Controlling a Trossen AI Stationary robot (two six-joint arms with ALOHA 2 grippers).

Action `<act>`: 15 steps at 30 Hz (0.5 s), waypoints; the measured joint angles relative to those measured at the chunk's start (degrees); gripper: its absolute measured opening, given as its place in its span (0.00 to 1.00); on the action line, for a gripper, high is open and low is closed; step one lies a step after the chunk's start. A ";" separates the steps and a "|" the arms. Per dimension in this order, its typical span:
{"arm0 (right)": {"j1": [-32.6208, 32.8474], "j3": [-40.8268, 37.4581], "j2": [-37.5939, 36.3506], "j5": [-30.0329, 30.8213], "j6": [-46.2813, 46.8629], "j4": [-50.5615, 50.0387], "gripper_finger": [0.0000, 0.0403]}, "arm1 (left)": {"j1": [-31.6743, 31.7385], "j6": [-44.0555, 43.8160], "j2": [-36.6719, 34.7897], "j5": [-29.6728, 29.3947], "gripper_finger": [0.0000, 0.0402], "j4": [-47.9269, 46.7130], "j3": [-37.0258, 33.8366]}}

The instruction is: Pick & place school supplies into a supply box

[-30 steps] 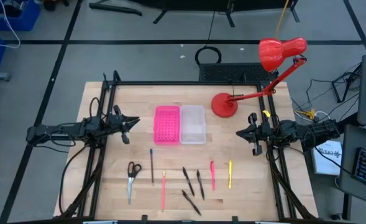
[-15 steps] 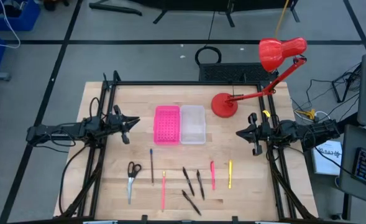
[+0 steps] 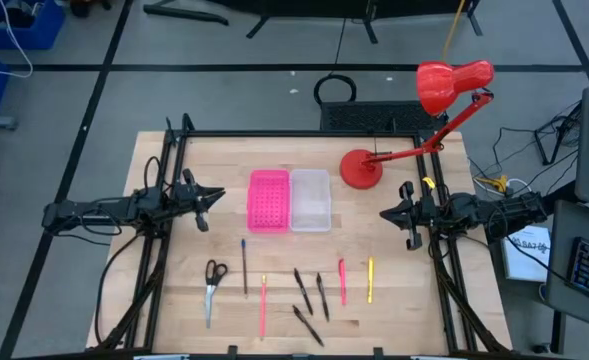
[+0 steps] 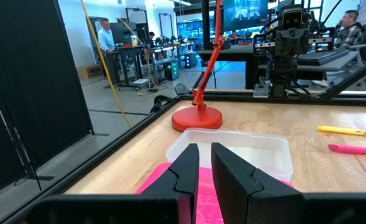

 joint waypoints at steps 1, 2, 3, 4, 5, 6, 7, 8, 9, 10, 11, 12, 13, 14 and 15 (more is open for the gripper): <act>0.00 0.00 -0.01 0.00 -0.01 0.00 0.00 | 0.00 0.00 0.01 -0.02 0.13 0.00 0.00; 0.00 0.02 0.01 0.00 -0.02 -0.01 0.00 | 0.00 0.00 0.01 -0.02 0.13 0.01 0.00; 0.00 0.02 -0.01 0.00 -0.01 0.00 0.00 | 0.00 0.00 -0.01 0.00 0.13 0.01 0.00; 0.00 -0.01 -0.01 0.00 0.00 -0.01 0.00 | 0.00 0.00 0.01 -0.02 0.13 -0.01 0.00; 0.00 -0.01 -0.01 0.00 0.00 -0.01 0.00 | 0.00 0.00 0.01 -0.02 0.13 -0.01 0.00; 0.00 0.01 -0.01 0.00 -0.02 -0.01 0.00 | 0.00 0.00 0.00 0.00 0.13 0.01 0.00; 0.00 0.02 0.01 0.00 0.00 -0.01 0.00 | 0.00 0.00 0.01 -0.01 0.13 -0.01 0.00; 0.00 -0.01 0.01 0.00 -0.01 0.01 0.00 | 0.00 0.00 -0.01 -0.02 0.13 0.00 0.00; 0.00 0.01 0.00 0.00 -0.05 0.01 0.00 | 0.00 0.00 -0.01 0.00 0.13 0.00 0.00; 0.00 0.00 0.00 0.00 -0.34 0.08 0.00 | 0.00 0.00 -0.01 -0.02 0.13 -0.01 0.00; 0.00 0.00 0.00 0.00 -0.71 0.25 0.00 | 0.00 0.00 0.01 -0.02 0.13 -0.01 0.00; 0.00 -0.01 -0.01 0.00 -1.17 0.37 0.00 | 0.00 0.00 0.00 0.00 0.13 -0.01 0.00; 0.00 0.00 -0.01 0.00 -1.65 0.40 0.00 | 0.00 0.00 0.00 -0.01 0.13 0.01 0.00; 0.00 0.01 -0.01 0.00 -1.96 0.40 0.00 | 0.00 0.00 -0.01 0.00 0.13 0.01 0.00; 0.00 0.02 -0.01 0.00 -2.29 0.38 0.00 | 0.00 0.00 -0.01 -0.02 0.13 0.01 0.00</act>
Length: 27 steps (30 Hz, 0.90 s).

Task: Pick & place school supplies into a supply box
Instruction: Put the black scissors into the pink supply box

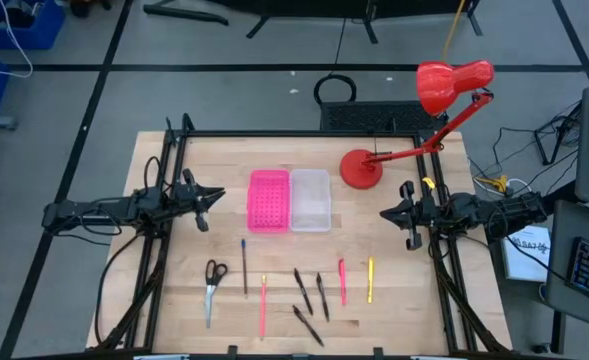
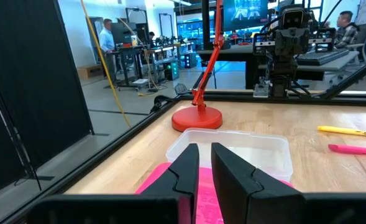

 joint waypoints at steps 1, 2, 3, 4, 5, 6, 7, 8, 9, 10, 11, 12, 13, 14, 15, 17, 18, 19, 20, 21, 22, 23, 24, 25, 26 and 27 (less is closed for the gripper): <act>0.00 -0.01 0.00 0.01 -0.45 0.00 0.00 | 0.00 0.00 0.01 0.01 0.13 -0.01 0.00; 0.00 0.00 0.00 0.02 -0.90 0.00 0.00 | 0.00 0.00 0.02 0.00 0.13 0.00 0.00; 0.00 -0.01 0.00 0.00 -1.09 0.01 0.00 | 0.00 0.00 0.02 0.01 0.13 0.00 0.00; 0.00 -0.02 0.00 0.00 -1.15 0.01 0.00 | 0.00 0.00 0.01 0.02 0.13 0.00 0.00; 0.00 0.00 0.00 0.01 -1.18 0.01 0.00 | 0.00 0.00 0.02 0.01 0.13 -0.02 0.00; 0.00 -0.01 0.00 0.00 -1.18 0.00 0.00 | 0.00 0.00 0.02 0.00 0.13 0.00 0.00; 0.00 0.00 0.00 0.02 -1.18 0.00 0.00 | 0.00 0.00 0.02 0.02 0.13 0.00 0.00; 0.00 -0.01 0.00 0.01 -1.18 0.00 0.00 | 0.00 0.00 0.00 0.02 0.13 0.00 0.00; 0.00 -0.02 0.00 0.00 -1.18 0.00 0.00 | 0.00 0.00 0.02 0.00 0.13 -0.02 0.00; 0.00 0.00 0.00 0.00 -1.18 0.00 0.00 | 0.00 0.00 0.02 0.01 0.13 -0.01 0.00; 0.00 -0.02 0.00 0.02 -1.18 0.00 0.00 | 0.00 0.00 0.00 0.01 0.13 0.00 0.00; 0.00 0.00 0.00 0.00 -1.18 0.00 0.00 | 0.00 0.00 0.01 0.01 0.13 0.00 0.00; 0.00 -0.01 0.00 0.01 -1.18 0.01 0.00 | 0.00 0.00 0.00 0.00 0.13 -0.02 0.00; 0.00 0.00 0.00 0.00 -1.18 0.00 0.00 | 0.00 0.00 0.00 0.00 0.13 0.00 0.00; 0.00 0.00 0.00 0.00 -1.18 0.00 0.00 | 0.00 0.00 0.02 0.02 0.13 0.00 0.00; 0.00 0.00 0.00 0.02 -1.38 0.01 0.00 | 0.00 -0.36 0.01 0.02 0.13 0.03 0.00; 0.00 -0.02 0.00 0.02 -1.98 0.00 0.00 | 0.00 -0.90 0.02 0.04 0.13 0.03 0.00; 0.00 0.00 0.00 0.02 -2.96 -0.03 0.00 | 0.00 -2.23 0.01 0.15 0.13 0.05 0.00; 0.00 0.00 0.00 0.02 -4.08 -0.15 0.00 | 0.00 -4.39 0.01 0.38 0.13 0.01 0.00; 0.00 0.00 0.00 0.02 -5.13 -0.36 0.00 | 0.00 -7.20 0.01 0.91 0.13 -0.02 0.00; 0.00 -0.02 0.00 0.02 -6.24 -0.42 0.00 | 0.00 -9.92 0.02 1.69 0.13 0.09 0.00; 0.00 -0.01 0.01 0.02 -7.39 -0.40 0.00 | 0.00 -11.56 0.02 2.19 0.13 0.93 0.00; 0.00 -0.01 0.00 0.02 -8.44 -0.32 0.00 | 0.00 -11.80 0.04 2.58 0.13 2.60 0.01; 0.00 -0.01 0.00 0.02 -9.37 -0.28 0.00 | 0.00 -11.66 0.02 3.05 0.13 2.92 0.65; 0.00 0.00 0.00 0.01 -10.05 -0.28 0.00 | -0.05 -11.81 0.03 4.37 0.13 2.39 1.76; 0.00 -0.02 0.00 0.02 -10.28 -0.32 0.00 | -0.42 -12.08 0.12 6.52 0.13 0.64 3.32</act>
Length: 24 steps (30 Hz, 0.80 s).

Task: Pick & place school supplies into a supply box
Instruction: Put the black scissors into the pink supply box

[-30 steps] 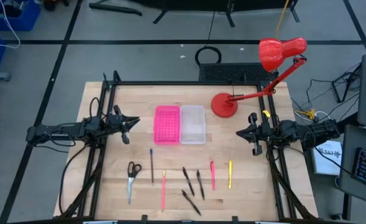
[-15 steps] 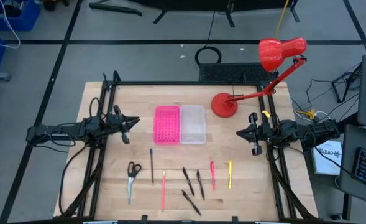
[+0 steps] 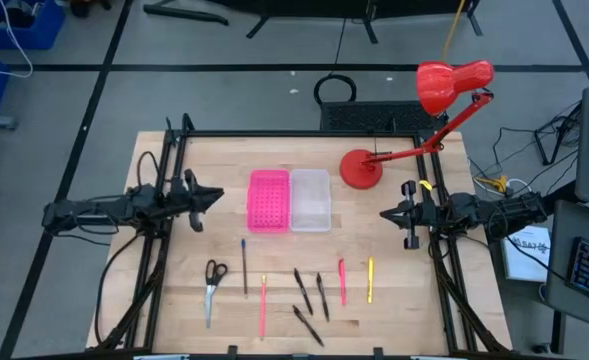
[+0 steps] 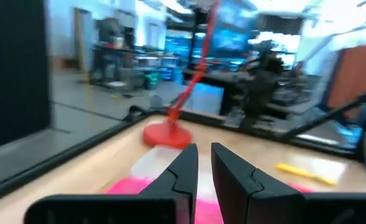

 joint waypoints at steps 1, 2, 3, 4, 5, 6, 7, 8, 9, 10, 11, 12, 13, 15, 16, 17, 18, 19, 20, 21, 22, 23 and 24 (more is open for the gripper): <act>0.00 0.02 0.00 0.00 0.02 -0.10 0.00 | -0.85 -0.23 0.70 1.80 0.13 -2.20 1.85; 0.00 0.02 0.00 0.00 0.02 -0.18 0.00 | -2.09 -0.93 2.20 1.81 0.13 -4.99 4.16; 0.00 0.02 0.00 0.00 0.02 -0.41 0.00 | -3.66 -2.44 4.18 -1.17 0.13 -8.40 6.54; 0.00 0.01 0.00 0.00 0.04 -0.59 0.00 | -5.47 -3.83 6.80 -5.54 0.13 -11.29 8.84; 0.00 -0.01 0.00 -0.01 0.16 -0.78 0.00 | -7.27 -5.11 9.93 -10.27 0.13 -13.94 11.14; 0.00 0.01 0.00 0.00 0.39 -1.10 0.00 | -9.09 -7.33 13.31 -14.56 0.13 -16.49 13.62; 0.00 0.01 0.02 0.00 0.40 -1.16 0.00 | -10.68 -10.60 17.22 -18.01 0.13 -19.10 16.48; 0.00 0.02 0.02 -0.02 0.43 -1.18 0.00 | -12.09 -14.39 21.26 -20.15 0.13 -21.93 19.83; 0.00 0.02 0.02 -0.01 0.45 -1.20 0.00 | -13.37 -18.61 25.43 -21.31 0.13 -25.52 23.27; 0.00 0.01 0.02 -0.04 0.46 -1.34 0.00 | -14.68 -23.67 29.62 -21.84 0.13 -29.85 26.85; 0.00 0.02 0.02 -0.08 0.46 -1.56 0.00 | -15.82 -29.23 34.02 -21.97 0.13 -35.00 30.61; 0.00 0.02 0.02 -0.08 0.46 -1.65 0.00 | -16.94 -35.38 38.20 -22.04 0.13 -40.39 34.30; 0.00 0.01 0.02 -0.08 0.48 -1.69 0.00 | -17.97 -41.61 42.30 -22.04 0.13 -45.70 37.88; 0.00 0.02 0.02 -0.11 0.48 -1.89 0.00 | -19.75 -53.23 49.81 -21.49 0.13 -56.10 44.59; 0.00 0.01 0.02 -0.11 0.62 -1.93 0.00 | -20.44 -58.47 53.15 -20.55 0.13 -61.00 47.80; 0.00 0.02 0.02 -0.12 1.19 -1.93 0.00 | -21.06 -63.11 56.15 -19.08 0.13 -65.05 50.87; 0.00 0.02 0.02 -0.13 2.08 -1.93 0.00 | -21.66 -67.32 58.95 -17.14 0.13 -68.75 53.50; 0.00 0.02 0.04 -0.13 2.90 -1.93 0.00 | -22.31 -71.25 61.50 -14.95 0.13 -72.09 55.61; 0.00 0.01 0.08 -0.11 3.64 -1.92 0.00 | -23.04 -74.56 63.95 -12.81 0.13 -74.77 57.45; 0.00 -0.01 0.10 -0.11 4.28 -1.92 0.00 | -23.81 -77.12 66.07 -11.03 0.13 -76.57 59.11; 0.00 0.00 0.11 -0.09 4.84 -1.90 0.00 | -24.58 -79.44 67.80 -9.72 0.13 -77.87 60.54; 0.00 0.01 0.11 -0.08 5.01 -1.87 0.00 | -25.33 -81.61 69.40 -8.55 0.13 -78.84 61.66; 0.00 0.02 0.11 -0.09 5.01 -1.87 0.00 | -26.02 -83.82 70.86 -7.18 0.13 -79.74 62.51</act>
